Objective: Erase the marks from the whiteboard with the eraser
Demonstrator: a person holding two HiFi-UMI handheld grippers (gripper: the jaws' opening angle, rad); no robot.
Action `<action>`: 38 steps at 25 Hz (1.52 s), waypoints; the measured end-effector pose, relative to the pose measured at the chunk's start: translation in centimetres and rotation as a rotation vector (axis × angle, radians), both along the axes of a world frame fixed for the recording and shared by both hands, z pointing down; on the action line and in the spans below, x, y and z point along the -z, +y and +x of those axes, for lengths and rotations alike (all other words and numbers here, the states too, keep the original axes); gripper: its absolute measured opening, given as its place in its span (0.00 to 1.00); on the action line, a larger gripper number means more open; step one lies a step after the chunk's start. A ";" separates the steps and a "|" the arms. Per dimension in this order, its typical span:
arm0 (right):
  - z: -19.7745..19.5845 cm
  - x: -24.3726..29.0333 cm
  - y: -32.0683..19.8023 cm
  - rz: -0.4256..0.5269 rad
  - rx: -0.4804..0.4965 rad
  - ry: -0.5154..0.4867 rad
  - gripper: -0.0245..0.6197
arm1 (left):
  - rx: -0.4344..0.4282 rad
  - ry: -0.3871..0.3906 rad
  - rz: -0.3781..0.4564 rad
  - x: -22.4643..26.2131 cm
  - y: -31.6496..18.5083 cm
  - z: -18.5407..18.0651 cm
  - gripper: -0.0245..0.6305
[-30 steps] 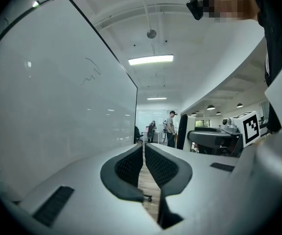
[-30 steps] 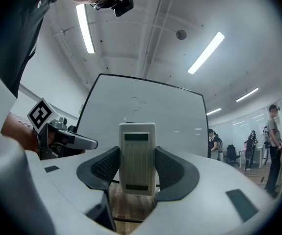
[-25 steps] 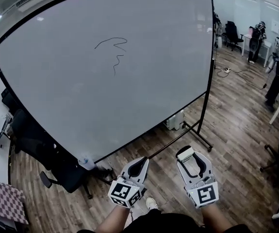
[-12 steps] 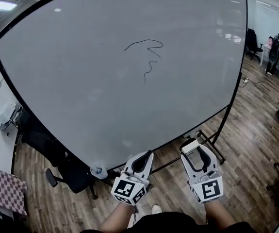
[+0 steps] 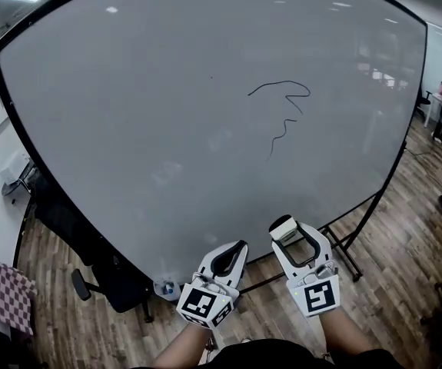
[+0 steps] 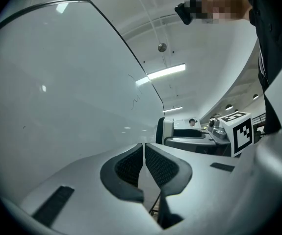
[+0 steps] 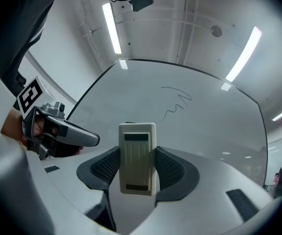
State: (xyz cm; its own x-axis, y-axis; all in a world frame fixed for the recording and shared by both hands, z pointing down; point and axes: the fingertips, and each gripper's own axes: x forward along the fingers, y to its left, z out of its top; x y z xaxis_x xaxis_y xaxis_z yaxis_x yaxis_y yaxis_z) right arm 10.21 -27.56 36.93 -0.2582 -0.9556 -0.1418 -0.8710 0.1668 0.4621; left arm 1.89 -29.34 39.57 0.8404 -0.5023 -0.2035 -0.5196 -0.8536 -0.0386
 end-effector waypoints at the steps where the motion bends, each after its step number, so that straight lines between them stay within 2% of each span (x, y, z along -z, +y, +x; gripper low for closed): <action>1: -0.3 0.4 -0.7 0.006 0.003 0.013 0.42 | 0.003 0.000 0.010 0.2 -0.3 -0.3 0.08; 4: -1.1 1.8 -2.5 0.029 0.012 0.046 0.42 | 0.033 0.006 0.028 0.7 -1.4 -1.3 0.08; 15: -2.0 4.5 -7.5 0.050 -0.008 0.184 0.42 | 0.204 0.018 -0.012 0.3 -3.6 -3.4 0.08; 22: -2.5 5.7 -8.8 0.075 0.043 0.274 0.42 | 0.284 0.034 -0.007 0.8 -3.5 -4.0 0.08; 30: -2.6 5.9 -9.0 0.074 0.091 0.307 0.44 | 0.313 0.005 -0.001 0.5 -3.3 -3.4 0.08; 38: -1.1 8.5 -9.3 0.101 0.076 0.320 0.43 | 0.341 0.003 -0.006 0.5 -3.2 -3.0 0.08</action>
State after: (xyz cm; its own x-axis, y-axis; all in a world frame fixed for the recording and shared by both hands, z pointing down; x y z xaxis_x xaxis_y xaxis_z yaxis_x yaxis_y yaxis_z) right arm 9.13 -36.83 28.40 -0.3744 -0.9174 -0.1350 -0.6663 0.1649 0.7272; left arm -1.13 -32.58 39.04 0.6233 -0.7555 -0.2017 -0.7751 -0.6310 -0.0319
